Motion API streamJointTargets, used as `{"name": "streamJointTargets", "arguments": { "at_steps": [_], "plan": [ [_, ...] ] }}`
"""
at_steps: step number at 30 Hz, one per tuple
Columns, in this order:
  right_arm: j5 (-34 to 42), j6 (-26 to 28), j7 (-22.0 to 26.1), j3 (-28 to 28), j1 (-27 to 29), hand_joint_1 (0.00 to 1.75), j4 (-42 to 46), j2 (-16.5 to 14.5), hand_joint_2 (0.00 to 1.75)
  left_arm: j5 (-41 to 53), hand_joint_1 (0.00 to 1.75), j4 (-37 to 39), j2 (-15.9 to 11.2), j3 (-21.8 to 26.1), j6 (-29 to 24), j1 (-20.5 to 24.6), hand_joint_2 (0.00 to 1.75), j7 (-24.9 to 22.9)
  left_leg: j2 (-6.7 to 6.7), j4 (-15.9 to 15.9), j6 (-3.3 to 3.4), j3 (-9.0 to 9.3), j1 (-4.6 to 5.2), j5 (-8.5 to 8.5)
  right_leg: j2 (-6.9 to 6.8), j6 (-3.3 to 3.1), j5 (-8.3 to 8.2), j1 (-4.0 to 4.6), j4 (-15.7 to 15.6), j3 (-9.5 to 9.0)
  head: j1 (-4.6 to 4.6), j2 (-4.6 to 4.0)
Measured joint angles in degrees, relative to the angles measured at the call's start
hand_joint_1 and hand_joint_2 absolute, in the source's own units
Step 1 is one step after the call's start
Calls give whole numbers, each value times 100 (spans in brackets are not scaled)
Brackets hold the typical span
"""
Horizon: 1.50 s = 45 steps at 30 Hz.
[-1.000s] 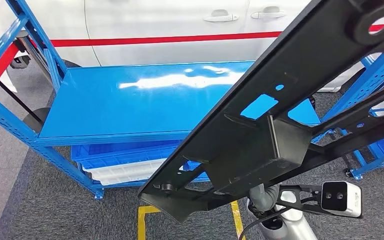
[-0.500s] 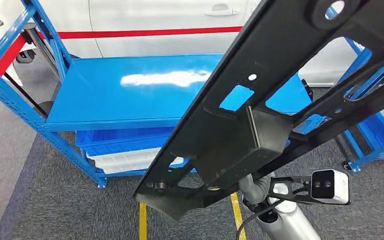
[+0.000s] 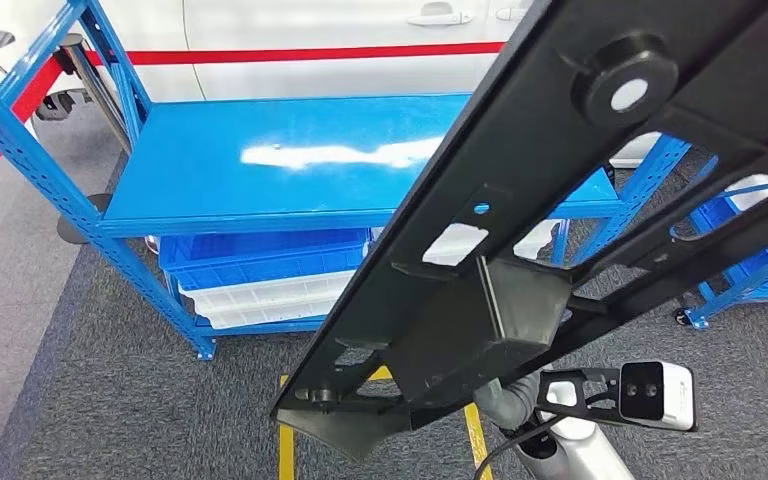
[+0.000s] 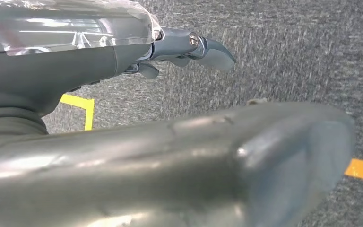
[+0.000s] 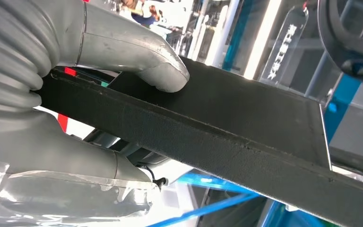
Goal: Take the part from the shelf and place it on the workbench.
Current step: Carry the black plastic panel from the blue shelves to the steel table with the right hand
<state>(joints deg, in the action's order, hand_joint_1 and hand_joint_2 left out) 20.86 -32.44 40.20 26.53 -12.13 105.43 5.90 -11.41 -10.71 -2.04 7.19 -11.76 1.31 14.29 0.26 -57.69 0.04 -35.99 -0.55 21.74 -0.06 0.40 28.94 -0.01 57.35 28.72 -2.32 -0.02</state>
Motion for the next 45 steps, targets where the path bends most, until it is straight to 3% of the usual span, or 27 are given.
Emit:
{"name": "streamJointTargets", "arguments": {
  "at_steps": [2, 3, 6, 7, 8, 9, 11, 13, 14, 17, 18, 19, 21, 22, 23, 25, 26, 28, 30, 32, 33, 35, 37, 39, 41, 43, 45],
  "plan": [
    [-85, -96, 1, -44, 93, 169, 12, -63, 175, 0, 0, 2, 11, 0, -1, -19, 0, 18, -6, -17, -65, -47, -3, 4, -9, -87, -93, -20, -32, 76, 0, 0],
    [-113, -125, 1, -58, 121, 169, 14, -98, 175, 2, 0, 2, 19, 0, -2, -26, 0, 24, -10, -116, -89, -99, -5, 137, -17, -140, -158, -35, -46, 132, -1, 0],
    [-138, -206, 0, -96, 182, 169, 10, -190, 175, 11, 0, 2, 31, 0, -24, -32, 0, 30, -12, -1053, -145, -384, -16, 949, -32, -222, -367, -39, -51, 376, -1, 0],
    [-140, -244, -1, -116, 201, 169, 1, -216, 175, 13, 0, 2, 33, 0, -34, -32, 0, 27, -12, -1412, -161, -448, -18, 1118, -32, -223, -437, -34, -43, 471, -1, 0],
    [-141, -278, -1, -139, 215, 169, -10, -241, 175, 15, 0, 2, 37, 0, -40, -32, 0, 25, -12, -1633, -171, -436, -18, 1147, -33, -217, -503, -31, -33, 566, -1, 0],
    [-142, -302, -1, -159, 225, 169, -21, -263, 175, 16, 0, 2, 40, 0, -45, -31, 0, 22, -12, -1663, -175, -331, -19, 1054, -34, -207, -568, -30, -21, 659, -2, 0],
    [-143, -318, -1, -188, 236, 169, -34, -297, 175, 17, 0, 2, 42, 0, -50, -26, 0, 19, -12, -1098, -156, 188, -21, 758, -34, -176, -684, -31, 7, 818, -2, 0],
    [-143, -320, -1, -210, 240, 169, -38, -328, 175, 19, 0, 2, 41, 0, -55, -10, 0, 18, -19, -231, -105, 787, -1, 761, -33, -120, -796, -21, 26, 918, -2, 0],
    [-144, -321, -1, -220, 241, 169, -38, -340, 175, 20, 0, 2, 43, 0, -56, -6, 0, 18, -25, 42, -73, 945, 15, 820, -38, -85, -850, -20, 25, 935, -1, 0],
    [-145, -326, -1, -241, 249, 169, -43, -357, 175, 21, 0, 4, 55, 0, -58, -6, 0, 16, -26, 185, 42, 915, 27, 757, -42, 20, -943, -32, 6, 968, 0, 0],
    [-146, -328, -1, -250, 253, 169, -46, -360, 175, 21, 0, 5, 58, 0, -58, -4, 0, 14, -11, 189, 92, 857, 17, 689, -33, 46, -825, -37, 81, 1015, 1, 0],
    [-147, -328, -2, -263, 257, 169, -49, -360, 175, 21, 0, 6, 62, 1, -58, -3, 0, 13, 5, 200, 134, 785, 4, 611, -23, 69, -592, -42, 265, 1089, 1, 0],
    [-147, -328, -1, -293, 262, 169, -58, -360, 175, 22, 0, 7, 66, 2, -58, -2, 0, 12, 26, 196, 178, 606, 5, 458, -11, 103, 52, -58, 969, 1284, 1, 0],
    [-147, -327, -1, -306, 265, 169, -63, -360, 175, 22, 0, 7, 67, 2, -58, -4, 0, 12, 28, 189, 178, 513, 8, 384, -10, 119, 264, -65, 1351, 1355, 0, 0],
    [-147, -327, -1, -315, 269, 169, -71, -360, 175, 23, 0, 7, 68, 2, -58, -5, 0, 12, 29, 178, 172, 411, 11, 315, -10, 130, 325, -69, 1636, 1365, 0, 0],
    [-147, -342, -1, -321, 274, 169, -83, -360, 175, 28, 0, 7, 69, 2, -58, -5, 0, -9, 28, 144, 150, 212, 12, 202, -10, 124, 85, -73, 1649, 1112, 0, 0],
    [-147, -362, -1, -325, 272, 169, -87, -362, 175, 28, 0, 7, 70, 4, -57, -4, 0, -37, 26, 120, 133, 123, 13, 153, -10, 102, -62, -71, 1366, 829, 0, 0],
    [-149, -396, 0, -338, 257, 169, -90, -373, 175, 41, 0, 6, 79, 8, -50, -6, 0, -113, 23, 69, 87, 7, 28, 73, -14, 32, -23, -45, 494, 148, -1, 0],
    [-151, -402, 1, -363, 243, 169, -86, -391, 175, 78, 0, 6, 85, 10, -35, -7, 0, -166, 26, 50, 23, -30, 32, -6, -19, -35, 157, -7, -57, -214, 0, 0],
    [-170, -383, 1, -399, 256, 169, -68, -406, 175, 108, 0, 7, 82, 9, -26, -8, 0, -202, 27, 58, -44, -43, 20, -75, -32, -104, 118, -8, -136, -204, 1, 0],
    [-193, -364, 1, -414, 272, 169, -48, -420, 175, 117, 0, 7, 81, 9, -23, -11, 0, -222, 24, 6, -76, -77, 12, -22, -41, -145, 67, -19, -150, -179, 0, 0],
    [-257, -305, 1, -427, 329, 169, 23, -472, 175, 120, 0, 7, 79, 9, -22, -21, 0, -252, 15, -393, -133, -233, -10, 352, -63, -224, -38, -41, -179, -110, -1, 0],
    [-329, -242, 1, -428, 395, 169, 94, -522, 175, 121, 0, 7, 77, 11, -24, -26, 0, -275, 11, -1101, -196, -436, -31, 847, -68, -258, -108, -33, -175, -23, -2, 0],
    [-402, -198, 0, -428, 450, 169, 146, -541, 175, 125, 0, 6, 76, 15, 1, -26, 0, -287, 11, -1528, -240, -477, -51, 978, -39, -237, -162, -31, -156, 59, -2, 0],
    [-458, -180, 0, -427, 472, 169, 198, -543, 175, 127, 0, 5, 78, 18, 56, -29, 0, -287, 0, -1226, -252, -178, -71, 767, 16, -204, -195, -36, -116, 133, -2, 0],
    [-493, -145, 1, -420, 466, 169, 260, -543, 175, 127, 0, 5, 78, 22, 99, -32, 0, -281, -158, -423, -220, 350, -88, 588, 76, -165, -211, -40, -52, 208, -2, 0],
    [-532, -87, 1, -402, 453, 169, 308, -543, 175, 128, 0, 5, 81, 29, 126, -40, 0, -279, -307, 38, -163, 627, -87, 557, 154, -104, -237, -40, -3, 272, -2, 0]
  ]
}}
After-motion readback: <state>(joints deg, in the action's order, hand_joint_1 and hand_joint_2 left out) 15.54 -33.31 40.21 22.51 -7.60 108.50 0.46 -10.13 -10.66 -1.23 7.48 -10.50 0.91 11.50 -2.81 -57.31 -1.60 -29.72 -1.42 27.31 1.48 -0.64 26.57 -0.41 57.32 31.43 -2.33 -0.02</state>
